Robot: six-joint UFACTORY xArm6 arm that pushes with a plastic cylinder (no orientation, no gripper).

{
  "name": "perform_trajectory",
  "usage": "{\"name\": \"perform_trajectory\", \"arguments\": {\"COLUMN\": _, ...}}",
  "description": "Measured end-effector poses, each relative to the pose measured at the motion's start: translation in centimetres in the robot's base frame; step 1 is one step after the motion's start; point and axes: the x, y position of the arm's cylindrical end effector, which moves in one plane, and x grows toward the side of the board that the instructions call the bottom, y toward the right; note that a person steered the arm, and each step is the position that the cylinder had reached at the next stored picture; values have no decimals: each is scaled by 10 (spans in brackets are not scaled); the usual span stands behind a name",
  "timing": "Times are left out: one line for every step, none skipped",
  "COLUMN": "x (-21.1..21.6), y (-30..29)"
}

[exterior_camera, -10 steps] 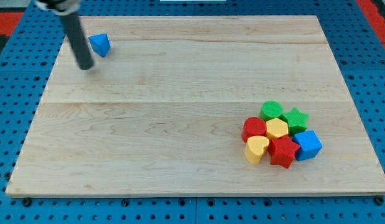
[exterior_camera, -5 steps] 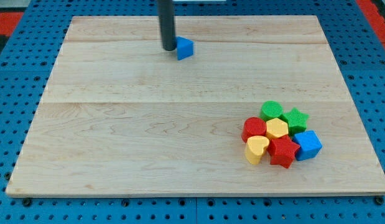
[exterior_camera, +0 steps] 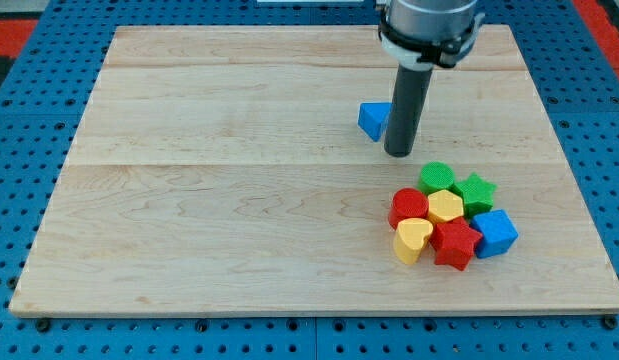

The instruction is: Slide the blue triangle close to the red circle

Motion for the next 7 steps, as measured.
{"name": "perform_trajectory", "arguments": {"x": -48, "y": 29}}
{"name": "perform_trajectory", "arguments": {"x": -81, "y": 2}}
{"name": "perform_trajectory", "arguments": {"x": -55, "y": -43}}
{"name": "perform_trajectory", "arguments": {"x": 21, "y": -40}}
{"name": "perform_trajectory", "arguments": {"x": 52, "y": -43}}
{"name": "perform_trajectory", "arguments": {"x": -10, "y": -43}}
{"name": "perform_trajectory", "arguments": {"x": -11, "y": -15}}
